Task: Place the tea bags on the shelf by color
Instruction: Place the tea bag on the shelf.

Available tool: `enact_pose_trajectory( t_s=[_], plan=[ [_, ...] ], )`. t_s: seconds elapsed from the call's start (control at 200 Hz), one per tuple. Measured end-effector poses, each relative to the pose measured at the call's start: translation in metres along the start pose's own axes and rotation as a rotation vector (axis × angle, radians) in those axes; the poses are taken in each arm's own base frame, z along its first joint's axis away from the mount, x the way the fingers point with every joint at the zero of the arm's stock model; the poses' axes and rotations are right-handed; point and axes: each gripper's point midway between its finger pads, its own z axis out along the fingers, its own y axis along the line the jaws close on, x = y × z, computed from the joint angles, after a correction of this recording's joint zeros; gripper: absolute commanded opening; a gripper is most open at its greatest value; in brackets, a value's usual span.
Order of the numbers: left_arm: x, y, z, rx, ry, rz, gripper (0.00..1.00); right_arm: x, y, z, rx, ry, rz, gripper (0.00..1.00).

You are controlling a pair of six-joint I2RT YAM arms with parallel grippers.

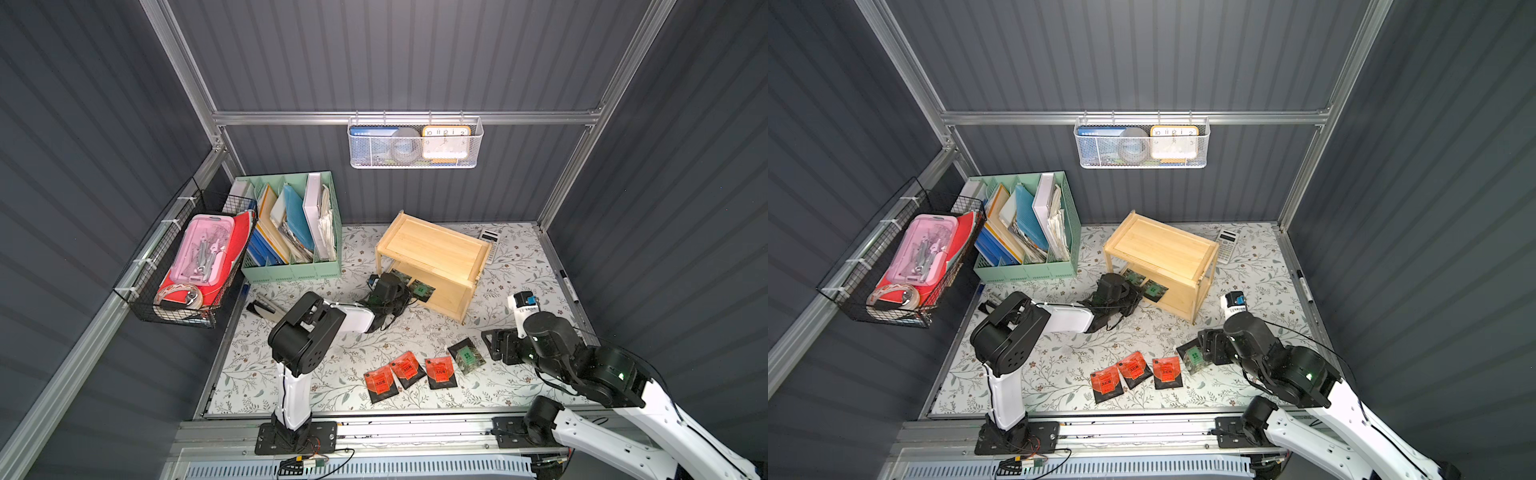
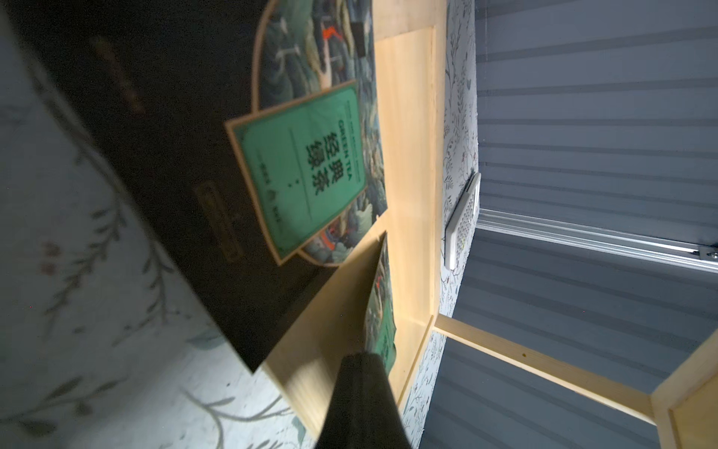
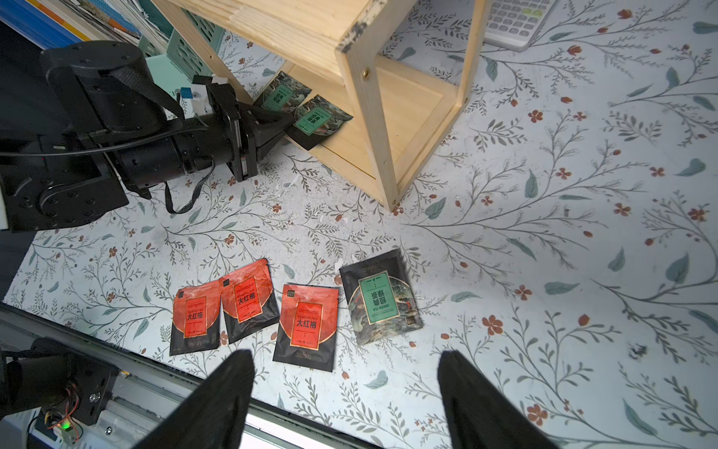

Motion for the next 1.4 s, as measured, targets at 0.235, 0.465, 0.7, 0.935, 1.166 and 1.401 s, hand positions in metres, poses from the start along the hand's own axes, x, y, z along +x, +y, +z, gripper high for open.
enact_pose_trajectory(
  t_s=[0.235, 0.465, 0.7, 0.935, 1.166, 1.401],
  plan=[
    [0.000, 0.005, 0.002, -0.011, 0.002, -0.008, 0.00, -0.002, 0.000, -0.002, 0.002, -0.007, -0.006, 0.80],
    [0.001, 0.009, 0.007, -0.020, 0.003, -0.013, 0.00, -0.002, -0.002, -0.002, 0.008, -0.007, -0.011, 0.81],
    [0.001, 0.008, 0.007, -0.018, 0.003, -0.017, 0.00, -0.002, -0.002, -0.002, 0.011, -0.009, -0.010, 0.81],
    [0.000, 0.006, 0.008, -0.013, 0.002, -0.023, 0.24, -0.003, -0.003, -0.002, 0.015, -0.010, -0.009, 0.81],
    [0.000, 0.001, 0.009, 0.001, 0.001, -0.027, 0.31, -0.003, -0.003, -0.002, 0.015, -0.011, -0.008, 0.81],
    [-0.001, -0.002, 0.009, 0.006, 0.000, -0.025, 0.37, -0.003, -0.004, -0.002, 0.018, -0.011, -0.006, 0.81]
  ],
)
